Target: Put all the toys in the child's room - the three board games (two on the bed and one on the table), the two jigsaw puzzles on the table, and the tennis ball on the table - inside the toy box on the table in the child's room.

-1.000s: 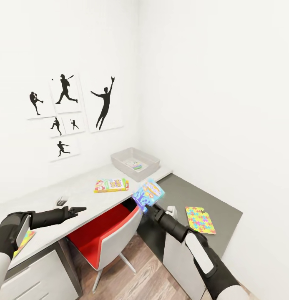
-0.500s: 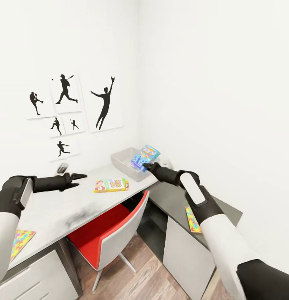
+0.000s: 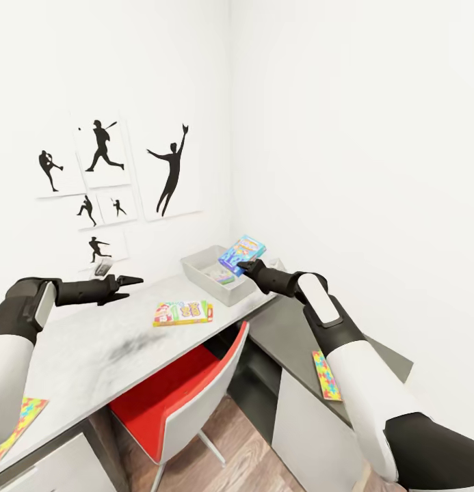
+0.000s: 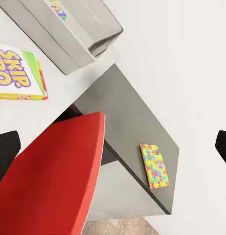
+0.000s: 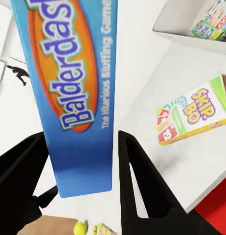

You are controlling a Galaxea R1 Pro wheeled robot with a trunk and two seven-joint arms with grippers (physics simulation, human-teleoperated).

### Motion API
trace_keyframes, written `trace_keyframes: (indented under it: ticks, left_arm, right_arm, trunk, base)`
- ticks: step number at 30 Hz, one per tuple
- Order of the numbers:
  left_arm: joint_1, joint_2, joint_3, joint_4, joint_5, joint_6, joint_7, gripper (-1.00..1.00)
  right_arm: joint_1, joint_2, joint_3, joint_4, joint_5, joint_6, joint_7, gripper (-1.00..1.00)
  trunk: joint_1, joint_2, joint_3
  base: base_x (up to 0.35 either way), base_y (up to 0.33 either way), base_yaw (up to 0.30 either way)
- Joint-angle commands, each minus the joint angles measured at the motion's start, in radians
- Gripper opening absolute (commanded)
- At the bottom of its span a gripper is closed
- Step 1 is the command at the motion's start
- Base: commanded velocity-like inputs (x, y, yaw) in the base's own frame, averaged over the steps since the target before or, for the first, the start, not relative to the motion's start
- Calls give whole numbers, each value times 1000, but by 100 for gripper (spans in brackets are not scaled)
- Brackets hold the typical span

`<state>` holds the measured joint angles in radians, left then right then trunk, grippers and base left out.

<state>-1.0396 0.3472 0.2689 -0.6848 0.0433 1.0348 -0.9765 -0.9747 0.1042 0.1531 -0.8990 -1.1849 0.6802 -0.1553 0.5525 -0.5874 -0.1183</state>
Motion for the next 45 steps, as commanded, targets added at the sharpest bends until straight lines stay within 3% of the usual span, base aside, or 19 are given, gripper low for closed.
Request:
trace_keyframes:
  ticks: [1, 16, 21, 26, 28, 33, 39, 45]
  left_arm:
    - [-1, -1, 1, 5, 4, 7, 11, 100]
    - [-2, 0, 0, 13, 5, 9, 45, 100]
    - [-2, 1, -1, 13, 6, 9, 45, 100]
    - [-2, 0, -1, 13, 6, 10, 45, 100]
    - [-2, -1, -1, 13, 6, 10, 45, 100]
    - [-2, -1, 0, 12, 8, 10, 43, 100]
    - [-2, -2, 0, 10, 10, 10, 42, 100]
    - [-2, -1, -3, 10, 11, 8, 40, 100]
  right_arm:
    - [-1, 1, 0, -1, -14, 1, -19, -100]
    - [-1, 5, -6, 1, -25, 2, -89, -100]
    - [-3, 5, -15, 1, -88, 2, -182, -100]
    - [-11, 1, -17, 1, -188, 2, -305, -100]
    - [-19, 0, -17, 1, -203, 2, -321, -100]
    - [-91, -8, -19, 22, -251, 3, -373, -100]
    - [-192, -14, -42, 125, -333, 21, -480, -100]
    - [-217, -14, -52, 189, -359, 25, -529, -100]
  trunk:
    - [1, -2, -2]
    - [1, -2, -6]
    - [1, -2, -12]
    - [1, -2, -15]
    - [1, -2, -15]
    - [1, -2, -15]
    - [1, -2, -15]
    - [1, -2, -15]
  base:
    - [319, 86, 0]
    - [258, 118, 14]
    - [24, 14, 65]
    - [4, 2, 26]
    - [1, 1, 7]
    - [0, 0, 2]
    - [56, -1, 0]
    - [156, -57, 0]
